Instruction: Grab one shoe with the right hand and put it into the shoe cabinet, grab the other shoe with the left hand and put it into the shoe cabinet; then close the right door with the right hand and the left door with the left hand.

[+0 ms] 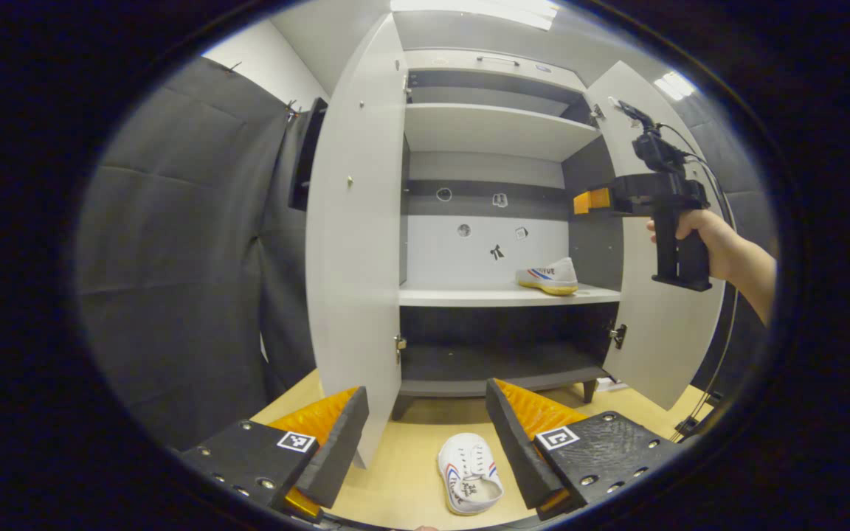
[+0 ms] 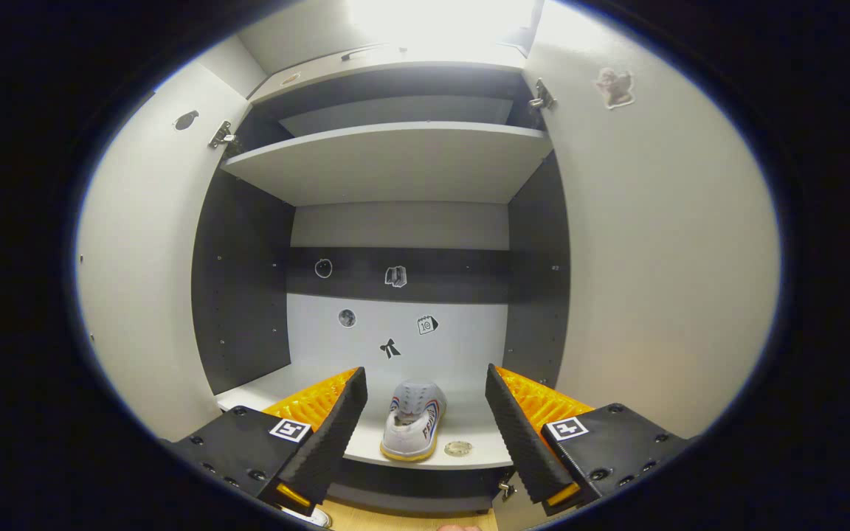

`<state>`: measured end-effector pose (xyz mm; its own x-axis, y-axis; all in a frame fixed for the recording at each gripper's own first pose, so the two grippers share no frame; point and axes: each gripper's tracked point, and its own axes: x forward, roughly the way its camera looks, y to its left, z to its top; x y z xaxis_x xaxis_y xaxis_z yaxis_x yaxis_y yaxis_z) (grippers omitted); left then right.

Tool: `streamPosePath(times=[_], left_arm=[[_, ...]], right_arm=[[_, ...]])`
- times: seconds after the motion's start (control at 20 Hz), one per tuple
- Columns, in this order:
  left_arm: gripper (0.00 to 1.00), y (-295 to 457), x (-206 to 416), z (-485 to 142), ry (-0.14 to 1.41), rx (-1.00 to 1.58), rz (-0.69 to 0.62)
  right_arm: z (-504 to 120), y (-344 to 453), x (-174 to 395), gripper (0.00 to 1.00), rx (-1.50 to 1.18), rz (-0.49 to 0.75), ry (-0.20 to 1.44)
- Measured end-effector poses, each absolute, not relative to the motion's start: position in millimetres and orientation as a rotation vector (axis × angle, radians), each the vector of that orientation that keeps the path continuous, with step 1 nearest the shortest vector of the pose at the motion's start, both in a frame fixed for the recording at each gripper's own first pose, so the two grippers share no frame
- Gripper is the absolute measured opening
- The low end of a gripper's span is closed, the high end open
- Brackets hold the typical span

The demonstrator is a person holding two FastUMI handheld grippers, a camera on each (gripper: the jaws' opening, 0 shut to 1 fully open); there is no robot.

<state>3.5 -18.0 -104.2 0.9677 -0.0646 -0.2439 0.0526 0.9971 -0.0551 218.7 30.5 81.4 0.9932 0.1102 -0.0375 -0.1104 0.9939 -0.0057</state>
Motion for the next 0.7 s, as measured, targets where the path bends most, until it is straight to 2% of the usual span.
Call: streamPosePath(times=[0.5,0.55,0.6,0.7], left_arm=[[0.92,-48,33,-215,0.461,-0.008,-0.18],[0.93,-52,33,-226,0.48,0.002,-0.193],[0.92,-56,33,-236,0.499,0.012,-0.209],[0.92,-64,31,-258,0.55,0.021,-0.241]], right_arm=[[31,5,129,1.0,-0.06,0.09,0.055],[25,3,122,0.96,-0.067,0.086,0.065],[20,1,115,1.0,-0.068,0.079,0.073],[11,-1,102,1.0,-0.065,0.074,0.096]])
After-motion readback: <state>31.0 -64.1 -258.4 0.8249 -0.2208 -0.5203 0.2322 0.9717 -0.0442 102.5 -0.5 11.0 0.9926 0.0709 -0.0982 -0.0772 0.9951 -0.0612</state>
